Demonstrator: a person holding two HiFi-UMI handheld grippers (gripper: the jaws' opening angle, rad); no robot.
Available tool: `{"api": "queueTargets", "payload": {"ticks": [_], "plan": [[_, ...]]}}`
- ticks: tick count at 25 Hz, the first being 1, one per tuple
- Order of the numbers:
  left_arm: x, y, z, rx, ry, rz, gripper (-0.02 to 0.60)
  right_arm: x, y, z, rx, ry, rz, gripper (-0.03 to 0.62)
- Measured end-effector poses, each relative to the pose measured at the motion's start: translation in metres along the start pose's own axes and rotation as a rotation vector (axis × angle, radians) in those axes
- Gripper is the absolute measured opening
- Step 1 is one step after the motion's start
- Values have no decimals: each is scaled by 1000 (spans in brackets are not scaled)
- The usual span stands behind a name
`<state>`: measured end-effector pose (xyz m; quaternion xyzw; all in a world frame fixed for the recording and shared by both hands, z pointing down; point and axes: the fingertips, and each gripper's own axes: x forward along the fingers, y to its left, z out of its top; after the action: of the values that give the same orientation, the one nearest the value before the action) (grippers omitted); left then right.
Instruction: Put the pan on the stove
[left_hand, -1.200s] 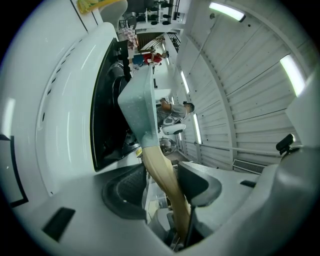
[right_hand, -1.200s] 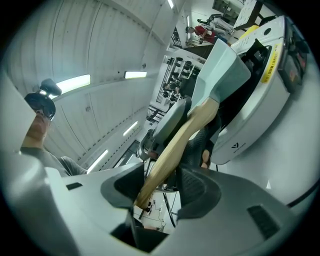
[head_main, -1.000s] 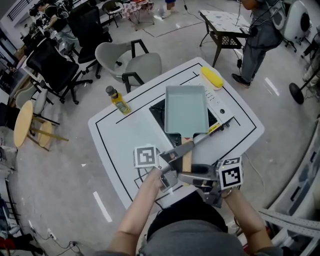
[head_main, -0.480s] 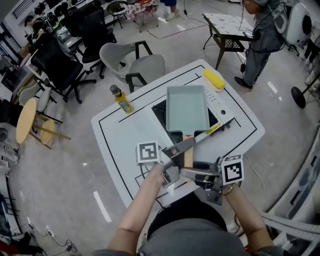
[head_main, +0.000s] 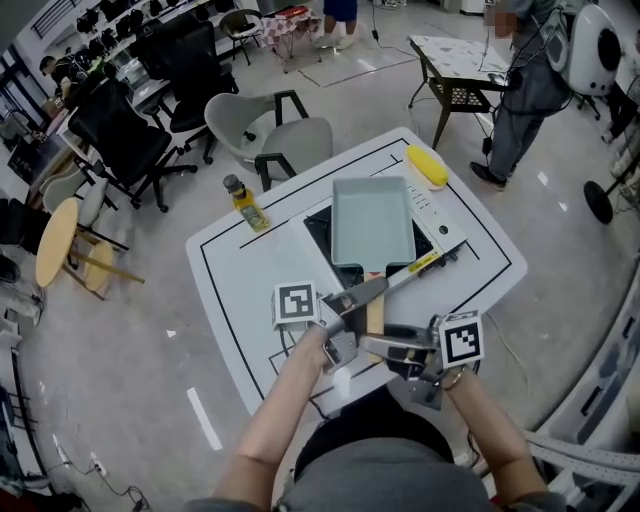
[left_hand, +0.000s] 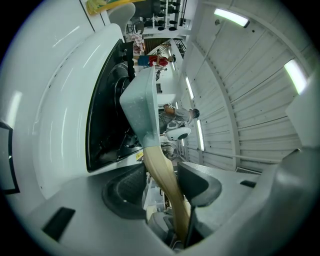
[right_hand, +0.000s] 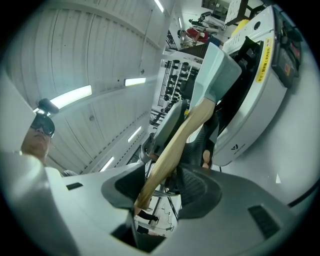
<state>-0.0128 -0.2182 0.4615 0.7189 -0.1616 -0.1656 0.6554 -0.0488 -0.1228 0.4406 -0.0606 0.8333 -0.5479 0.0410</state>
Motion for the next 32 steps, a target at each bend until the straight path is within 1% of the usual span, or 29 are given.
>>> {"api": "queueTargets", "payload": {"ticks": [4,8,11,15,17,22,24,26,28,32], "plan": [[-1,4,1,-3,-1,11,189,1,-1,0,5,-1,-2,191],[0,-2,1,-19,-10,-6,187,2,1,1,-1,-6,5,191],[-1,2,1,-8,-7,2,189,2,2,1,-3,-8,12,192],[-1,0,2,15,-2,-13,187,2,1,0,-2,-17,7,196],[-1,0,1,8,0,-8,187,1,2,0,-10,-21,-2,202],[-3,0,1,-26,-5,-7,187,-10,3,2,-63,-29,-59,210],[-3,0,2,-15,-4,-7,187,-18,4,4,-80,-41,-90,210],[-2,-2,1,-23,-5,-9,187,-27,4,8,-103,-64,-145,202],[-2,-3,1,-30,-7,-8,187,-40,0,17,-147,-96,-224,196],[-3,2,2,-11,-8,2,187,-69,-5,44,-265,-174,-389,167]]}}
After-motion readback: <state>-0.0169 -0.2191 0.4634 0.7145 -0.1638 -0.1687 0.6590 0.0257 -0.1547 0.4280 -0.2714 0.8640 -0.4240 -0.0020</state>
